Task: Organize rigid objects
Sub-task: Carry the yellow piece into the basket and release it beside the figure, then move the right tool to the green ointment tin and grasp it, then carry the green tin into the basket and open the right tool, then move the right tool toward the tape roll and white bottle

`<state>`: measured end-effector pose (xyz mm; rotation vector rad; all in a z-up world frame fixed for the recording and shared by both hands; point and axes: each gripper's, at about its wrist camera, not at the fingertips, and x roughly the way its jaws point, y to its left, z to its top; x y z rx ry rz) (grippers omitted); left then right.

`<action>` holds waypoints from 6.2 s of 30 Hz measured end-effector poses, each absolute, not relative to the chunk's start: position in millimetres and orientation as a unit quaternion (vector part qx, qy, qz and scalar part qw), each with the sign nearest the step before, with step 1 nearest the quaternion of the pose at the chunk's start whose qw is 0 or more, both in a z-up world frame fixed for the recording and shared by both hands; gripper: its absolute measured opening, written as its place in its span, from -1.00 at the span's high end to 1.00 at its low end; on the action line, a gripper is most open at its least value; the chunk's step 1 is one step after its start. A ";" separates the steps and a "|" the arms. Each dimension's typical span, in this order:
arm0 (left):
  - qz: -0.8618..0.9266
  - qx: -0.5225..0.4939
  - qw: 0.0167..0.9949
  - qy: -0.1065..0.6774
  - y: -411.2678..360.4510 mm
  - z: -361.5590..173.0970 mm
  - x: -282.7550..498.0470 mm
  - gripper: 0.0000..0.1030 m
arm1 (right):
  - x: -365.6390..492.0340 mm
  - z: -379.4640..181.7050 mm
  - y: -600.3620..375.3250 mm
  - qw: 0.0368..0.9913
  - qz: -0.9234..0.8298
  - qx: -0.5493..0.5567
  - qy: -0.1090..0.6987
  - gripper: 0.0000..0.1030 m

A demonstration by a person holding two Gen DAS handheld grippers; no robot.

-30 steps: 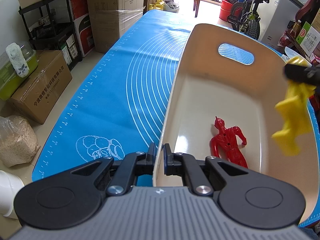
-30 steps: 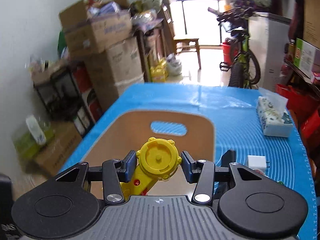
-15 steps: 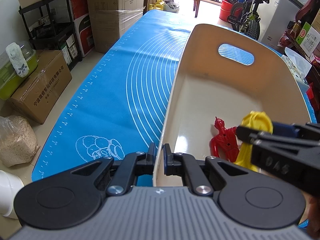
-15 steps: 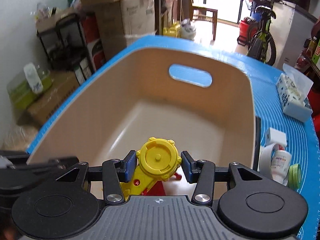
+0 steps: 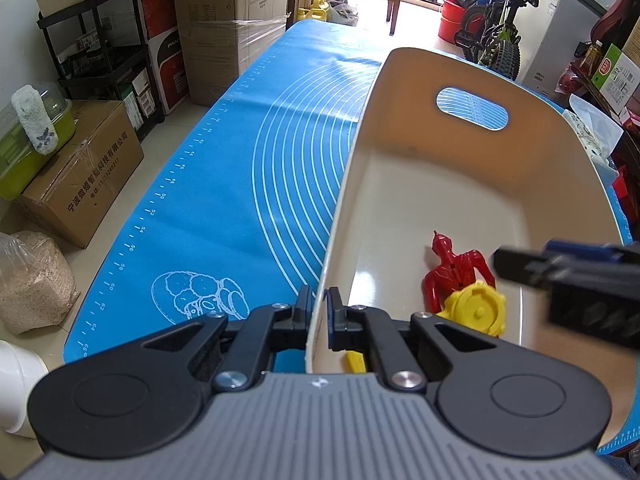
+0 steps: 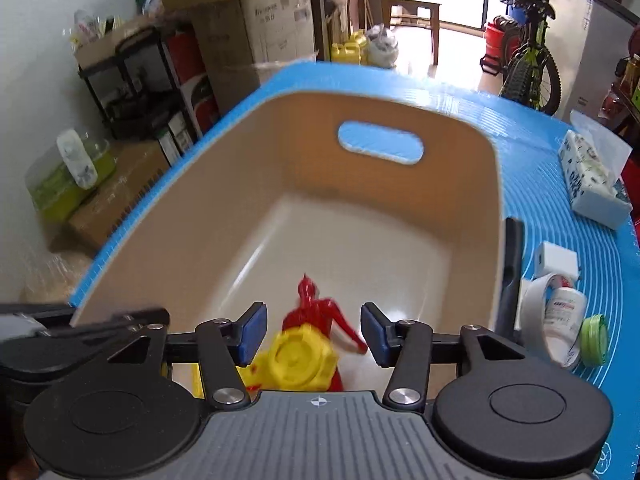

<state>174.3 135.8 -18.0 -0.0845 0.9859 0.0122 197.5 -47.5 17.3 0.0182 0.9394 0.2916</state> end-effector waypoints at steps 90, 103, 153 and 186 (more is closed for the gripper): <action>0.006 -0.043 0.880 0.473 136.1 -17.7 174.8 0.83 | 195.4 -15.6 -253.3 0.922 0.007 0.026 0.385 -0.07; 0.006 -0.043 0.880 0.473 136.2 -17.6 174.7 0.83 | 190.3 58.3 -169.7 0.940 0.136 0.009 0.314 -0.07; 0.008 -0.050 0.880 0.473 137.2 -18.0 174.6 0.83 | 203.4 2.0 -31.2 0.842 0.234 -0.044 0.485 -0.53; 0.007 -0.052 0.880 0.472 137.6 -17.2 174.7 0.83 | 218.0 -24.5 -212.0 0.884 0.128 0.018 0.449 -0.42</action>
